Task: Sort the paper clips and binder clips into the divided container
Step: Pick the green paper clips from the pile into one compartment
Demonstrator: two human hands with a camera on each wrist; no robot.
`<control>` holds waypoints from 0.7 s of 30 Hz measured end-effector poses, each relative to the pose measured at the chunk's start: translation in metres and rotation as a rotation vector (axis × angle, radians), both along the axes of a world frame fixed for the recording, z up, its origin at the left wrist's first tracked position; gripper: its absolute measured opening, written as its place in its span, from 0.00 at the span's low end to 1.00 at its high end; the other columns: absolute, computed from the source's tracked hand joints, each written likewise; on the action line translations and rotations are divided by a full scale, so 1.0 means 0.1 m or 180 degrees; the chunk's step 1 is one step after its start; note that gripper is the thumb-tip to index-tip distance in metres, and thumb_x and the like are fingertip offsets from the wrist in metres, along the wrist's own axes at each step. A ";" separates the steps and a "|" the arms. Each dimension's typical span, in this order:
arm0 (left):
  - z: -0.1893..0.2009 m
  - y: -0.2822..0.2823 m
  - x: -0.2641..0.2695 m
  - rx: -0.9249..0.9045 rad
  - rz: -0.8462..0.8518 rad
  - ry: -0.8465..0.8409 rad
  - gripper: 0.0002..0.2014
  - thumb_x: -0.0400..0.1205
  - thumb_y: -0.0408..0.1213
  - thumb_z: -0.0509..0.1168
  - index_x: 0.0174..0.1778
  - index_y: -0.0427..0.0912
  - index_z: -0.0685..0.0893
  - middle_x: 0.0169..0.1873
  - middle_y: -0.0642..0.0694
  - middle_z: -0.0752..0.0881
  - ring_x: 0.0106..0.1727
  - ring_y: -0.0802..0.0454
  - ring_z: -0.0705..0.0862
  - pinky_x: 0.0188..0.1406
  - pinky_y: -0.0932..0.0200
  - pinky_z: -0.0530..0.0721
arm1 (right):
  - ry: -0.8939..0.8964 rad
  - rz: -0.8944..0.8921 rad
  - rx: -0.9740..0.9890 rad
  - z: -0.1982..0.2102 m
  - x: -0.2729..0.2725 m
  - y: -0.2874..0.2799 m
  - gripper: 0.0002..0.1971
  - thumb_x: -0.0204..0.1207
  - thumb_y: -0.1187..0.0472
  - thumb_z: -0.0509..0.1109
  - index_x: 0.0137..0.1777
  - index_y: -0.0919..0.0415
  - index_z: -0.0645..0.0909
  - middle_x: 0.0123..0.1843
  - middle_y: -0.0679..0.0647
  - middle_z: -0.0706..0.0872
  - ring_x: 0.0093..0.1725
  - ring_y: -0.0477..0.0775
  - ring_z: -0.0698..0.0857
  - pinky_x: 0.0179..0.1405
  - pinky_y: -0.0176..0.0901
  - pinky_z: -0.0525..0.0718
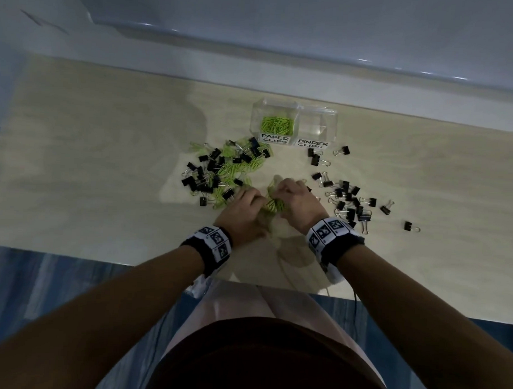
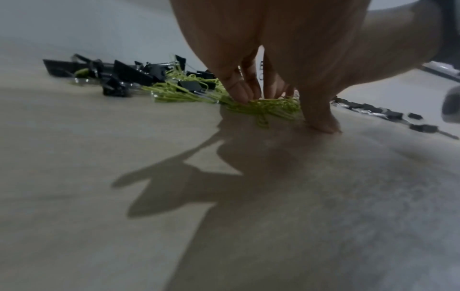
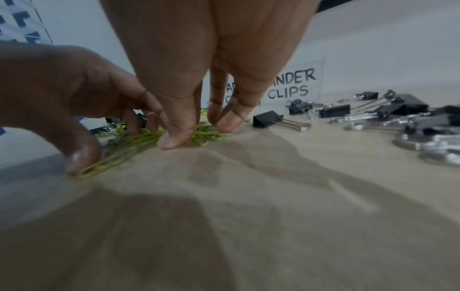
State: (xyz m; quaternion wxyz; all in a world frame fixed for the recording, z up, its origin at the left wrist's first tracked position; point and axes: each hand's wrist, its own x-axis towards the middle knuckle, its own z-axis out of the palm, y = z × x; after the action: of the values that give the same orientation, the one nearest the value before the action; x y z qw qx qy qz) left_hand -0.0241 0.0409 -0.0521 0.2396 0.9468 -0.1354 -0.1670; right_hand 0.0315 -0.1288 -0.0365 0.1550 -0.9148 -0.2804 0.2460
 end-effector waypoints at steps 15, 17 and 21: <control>0.21 -0.05 0.51 0.0628 -0.0519 0.0238 0.11 0.79 0.31 0.59 0.55 0.31 0.79 0.52 0.36 0.79 0.51 0.38 0.80 0.48 0.45 0.82 | 0.0393 -0.1101 0.0258 0.08 0.13 0.01 0.04 0.68 0.69 0.72 0.40 0.61 0.85 0.45 0.59 0.87 0.45 0.59 0.84 0.48 0.44 0.81; 0.23 -0.02 0.55 0.0634 -0.0470 0.0236 0.10 0.79 0.31 0.61 0.54 0.33 0.80 0.52 0.38 0.80 0.53 0.40 0.79 0.48 0.49 0.79 | 0.0572 -0.1437 0.0449 0.09 0.15 -0.04 0.09 0.67 0.71 0.74 0.34 0.56 0.85 0.41 0.55 0.88 0.42 0.54 0.86 0.47 0.42 0.83; 0.31 0.06 0.64 0.0010 0.0227 0.0472 0.04 0.76 0.31 0.67 0.44 0.35 0.84 0.43 0.41 0.85 0.45 0.46 0.83 0.40 0.59 0.77 | 0.0731 -0.1955 0.0885 0.26 0.38 -0.09 0.10 0.67 0.73 0.75 0.32 0.57 0.85 0.32 0.52 0.87 0.32 0.47 0.85 0.31 0.34 0.82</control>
State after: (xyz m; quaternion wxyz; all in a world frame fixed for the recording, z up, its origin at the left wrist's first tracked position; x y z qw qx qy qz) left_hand 0.0396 0.0470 -0.0207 0.2533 0.9364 -0.0832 -0.2281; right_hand 0.0693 -0.1378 -0.0105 0.3752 -0.8930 -0.0038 0.2486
